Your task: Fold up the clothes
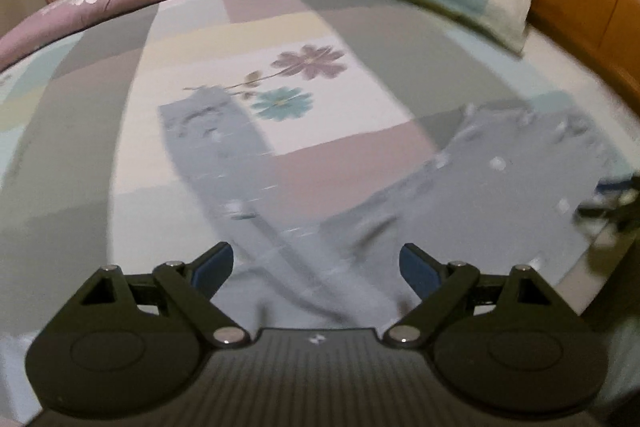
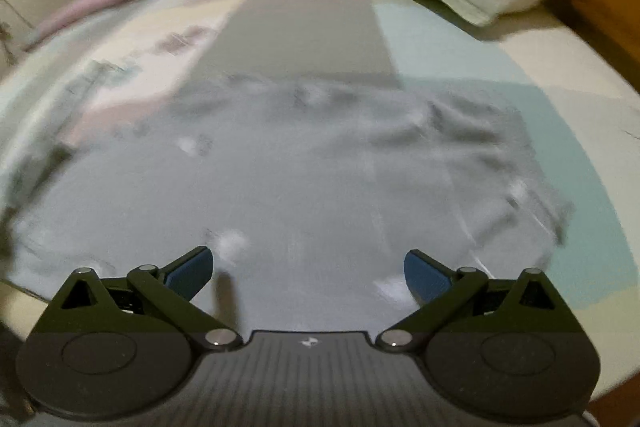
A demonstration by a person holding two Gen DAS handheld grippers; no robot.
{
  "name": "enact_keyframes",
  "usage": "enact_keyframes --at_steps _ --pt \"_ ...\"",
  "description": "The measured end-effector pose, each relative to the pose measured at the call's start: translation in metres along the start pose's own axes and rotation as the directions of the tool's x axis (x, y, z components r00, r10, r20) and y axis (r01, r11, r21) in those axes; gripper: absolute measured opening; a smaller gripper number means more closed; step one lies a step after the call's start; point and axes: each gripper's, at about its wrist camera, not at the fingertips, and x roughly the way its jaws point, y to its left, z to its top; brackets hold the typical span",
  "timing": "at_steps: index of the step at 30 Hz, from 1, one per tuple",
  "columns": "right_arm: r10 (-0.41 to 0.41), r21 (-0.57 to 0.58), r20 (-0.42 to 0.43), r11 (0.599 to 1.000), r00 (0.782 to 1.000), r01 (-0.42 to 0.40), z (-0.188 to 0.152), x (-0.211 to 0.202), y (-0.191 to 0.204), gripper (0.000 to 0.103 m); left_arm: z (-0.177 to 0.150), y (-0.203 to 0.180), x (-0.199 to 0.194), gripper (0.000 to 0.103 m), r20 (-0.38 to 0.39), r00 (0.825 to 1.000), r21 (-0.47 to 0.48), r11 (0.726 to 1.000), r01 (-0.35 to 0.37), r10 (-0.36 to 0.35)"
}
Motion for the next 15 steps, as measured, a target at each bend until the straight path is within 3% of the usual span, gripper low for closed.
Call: enact_keyframes --at_steps 3,5,7,11,15 --pt "0.114 0.024 0.039 0.993 0.993 -0.115 0.027 -0.005 0.017 0.103 -0.005 0.019 -0.001 0.09 -0.037 0.999 0.066 0.997 -0.027 0.03" --pt "0.235 0.06 0.053 0.97 0.971 -0.237 0.048 0.0 0.032 0.103 -0.012 0.029 -0.003 0.09 -0.036 0.999 0.092 0.996 -0.022 0.025" --pt "0.357 0.099 0.052 0.927 0.933 -0.361 0.069 0.014 0.049 0.103 -0.019 0.037 -0.006 0.09 -0.033 0.999 0.104 0.995 -0.006 0.009" --pt "0.56 0.169 0.007 0.816 0.829 -0.553 0.107 0.061 0.094 0.103 -0.037 0.051 -0.005 0.09 -0.037 0.999 0.088 0.996 0.015 -0.012" --pt "0.641 0.223 -0.076 0.758 0.764 -0.613 0.13 0.119 0.135 0.103 -0.051 0.06 -0.003 0.09 -0.055 0.998 0.103 0.995 0.014 -0.009"
